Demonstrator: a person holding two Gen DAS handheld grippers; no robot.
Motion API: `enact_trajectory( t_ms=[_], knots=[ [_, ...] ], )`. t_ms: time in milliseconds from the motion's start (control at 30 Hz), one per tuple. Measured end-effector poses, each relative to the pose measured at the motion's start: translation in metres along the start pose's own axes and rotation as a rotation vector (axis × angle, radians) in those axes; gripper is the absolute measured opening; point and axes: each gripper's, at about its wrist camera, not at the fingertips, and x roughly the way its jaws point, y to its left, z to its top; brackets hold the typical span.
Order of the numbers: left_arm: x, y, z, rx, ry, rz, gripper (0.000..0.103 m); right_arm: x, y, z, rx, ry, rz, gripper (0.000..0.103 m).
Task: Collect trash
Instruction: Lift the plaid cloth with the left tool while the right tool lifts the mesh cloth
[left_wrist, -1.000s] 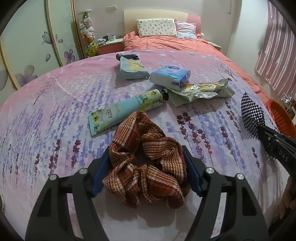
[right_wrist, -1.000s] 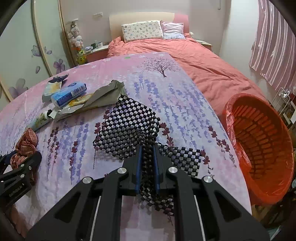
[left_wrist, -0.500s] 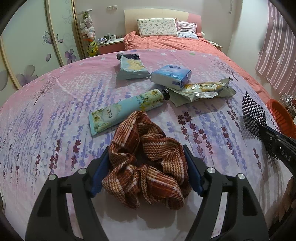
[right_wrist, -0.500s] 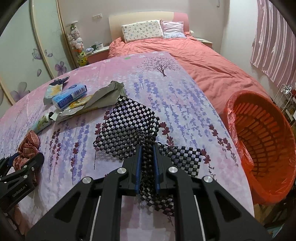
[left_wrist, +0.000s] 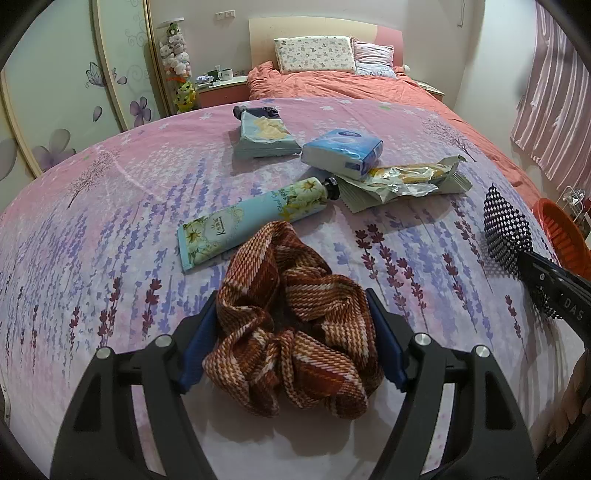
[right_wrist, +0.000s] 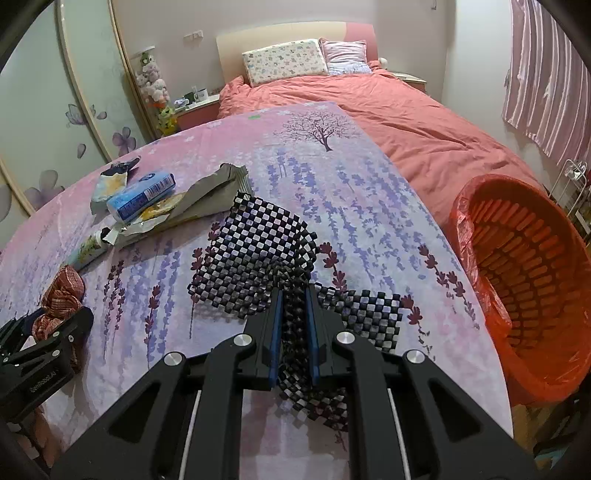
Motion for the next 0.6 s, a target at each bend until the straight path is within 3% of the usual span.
enact_trajectory(
  t_ms=[500,600],
  knots=[
    [-0.008,0.006,-0.014,0.028,-0.004,-0.026,0.073,-0.002,-0.002,-0.001,0.002,-0.002,0.004,0.013],
    [-0.012,0.009,-0.020,0.029,-0.009,-0.029,0.064,-0.004,-0.003,-0.003,0.018,-0.004,0.009,0.013]
  ],
)
